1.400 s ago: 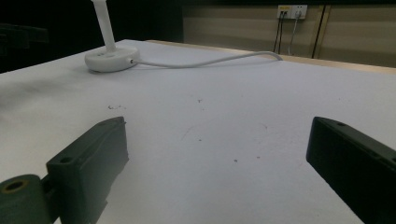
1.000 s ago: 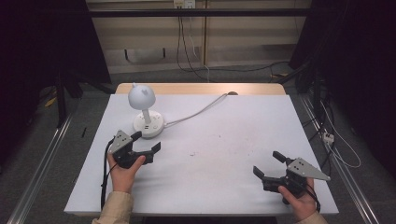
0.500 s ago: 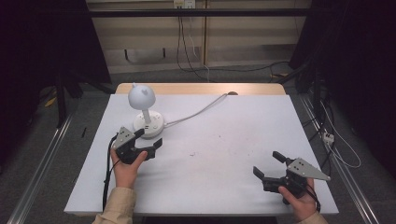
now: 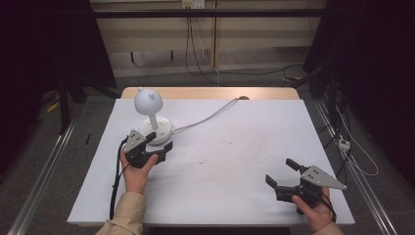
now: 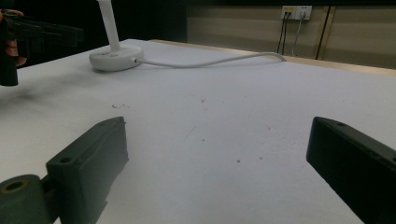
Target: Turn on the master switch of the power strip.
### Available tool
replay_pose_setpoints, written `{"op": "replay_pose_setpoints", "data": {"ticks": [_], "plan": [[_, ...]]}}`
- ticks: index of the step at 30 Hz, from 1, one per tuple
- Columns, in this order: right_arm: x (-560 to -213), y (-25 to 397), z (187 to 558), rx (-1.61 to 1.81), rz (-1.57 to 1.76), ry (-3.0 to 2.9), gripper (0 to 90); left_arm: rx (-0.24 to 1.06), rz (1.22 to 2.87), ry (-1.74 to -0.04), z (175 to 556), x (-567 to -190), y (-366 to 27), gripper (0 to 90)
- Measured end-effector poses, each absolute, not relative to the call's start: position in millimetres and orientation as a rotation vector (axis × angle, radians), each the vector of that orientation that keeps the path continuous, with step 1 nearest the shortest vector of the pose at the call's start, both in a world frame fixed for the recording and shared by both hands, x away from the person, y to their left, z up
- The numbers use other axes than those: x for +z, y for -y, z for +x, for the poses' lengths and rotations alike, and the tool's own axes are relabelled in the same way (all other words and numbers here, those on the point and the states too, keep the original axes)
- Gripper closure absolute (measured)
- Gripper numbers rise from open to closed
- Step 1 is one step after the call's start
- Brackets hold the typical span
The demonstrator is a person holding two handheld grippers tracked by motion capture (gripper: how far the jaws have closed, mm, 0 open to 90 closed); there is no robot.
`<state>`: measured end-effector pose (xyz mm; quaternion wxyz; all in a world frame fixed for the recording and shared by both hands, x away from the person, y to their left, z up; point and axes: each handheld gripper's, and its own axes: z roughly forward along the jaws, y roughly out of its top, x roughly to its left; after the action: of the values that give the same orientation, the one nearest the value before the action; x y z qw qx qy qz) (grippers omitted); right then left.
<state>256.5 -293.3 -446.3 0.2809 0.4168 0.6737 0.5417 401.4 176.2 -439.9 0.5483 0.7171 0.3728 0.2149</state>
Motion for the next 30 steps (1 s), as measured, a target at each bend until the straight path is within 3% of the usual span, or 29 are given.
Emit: {"op": "replay_pose_setpoints", "data": {"ticks": [30], "plan": [[-446.2,293.0,256.5,1.457,1.115,-1.808,5.4,0.580,1.736,-0.952,420.1,-443.3,-180.1,56.0]]}}
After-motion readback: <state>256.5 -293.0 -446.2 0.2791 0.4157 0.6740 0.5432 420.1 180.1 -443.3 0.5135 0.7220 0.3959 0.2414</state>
